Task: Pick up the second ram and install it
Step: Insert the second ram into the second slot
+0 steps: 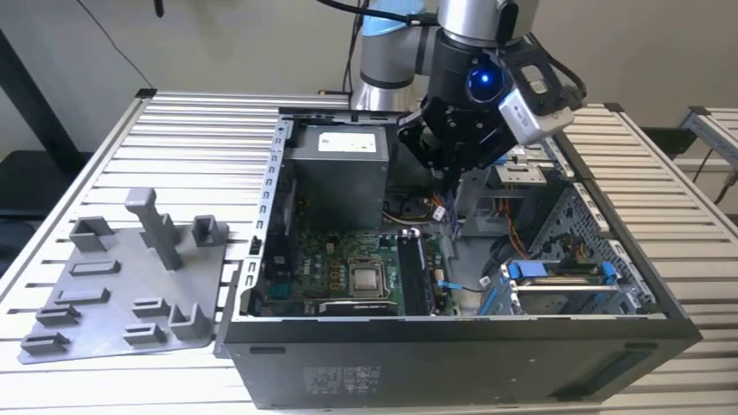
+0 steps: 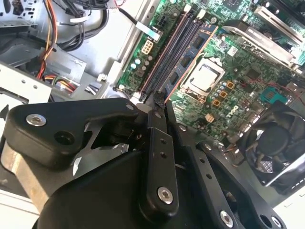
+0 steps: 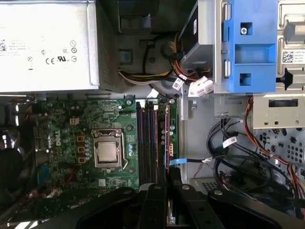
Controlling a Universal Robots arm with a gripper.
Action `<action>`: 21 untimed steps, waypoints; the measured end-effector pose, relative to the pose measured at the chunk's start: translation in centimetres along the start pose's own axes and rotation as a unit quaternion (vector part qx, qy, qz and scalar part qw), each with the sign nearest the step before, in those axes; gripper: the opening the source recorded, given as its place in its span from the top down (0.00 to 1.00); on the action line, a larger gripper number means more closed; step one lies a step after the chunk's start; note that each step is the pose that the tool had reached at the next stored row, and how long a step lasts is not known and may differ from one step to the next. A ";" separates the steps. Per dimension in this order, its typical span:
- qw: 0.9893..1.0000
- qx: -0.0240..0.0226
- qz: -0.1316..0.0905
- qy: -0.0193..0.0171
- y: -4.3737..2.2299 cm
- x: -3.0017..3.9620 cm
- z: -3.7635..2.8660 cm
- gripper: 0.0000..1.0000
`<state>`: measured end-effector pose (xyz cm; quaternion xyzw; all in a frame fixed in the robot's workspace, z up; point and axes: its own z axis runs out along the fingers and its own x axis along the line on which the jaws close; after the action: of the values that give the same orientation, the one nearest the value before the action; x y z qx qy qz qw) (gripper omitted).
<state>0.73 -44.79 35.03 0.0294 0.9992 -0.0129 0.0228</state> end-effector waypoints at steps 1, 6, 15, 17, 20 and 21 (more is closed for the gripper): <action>1.000 0.000 0.001 0.000 0.00 0.00 0.02 0.86; 1.000 0.000 0.003 0.000 0.00 0.01 0.11 0.86; 1.000 0.000 0.007 0.000 0.00 0.01 0.23 0.86; 1.000 0.000 0.008 0.000 0.01 0.01 0.24 0.86; 1.000 0.000 0.008 0.000 0.01 0.01 0.29 0.86; 1.000 0.000 0.008 0.000 0.01 0.01 0.30 0.86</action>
<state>0.73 -44.79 34.73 0.0378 0.9989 -0.0131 0.0227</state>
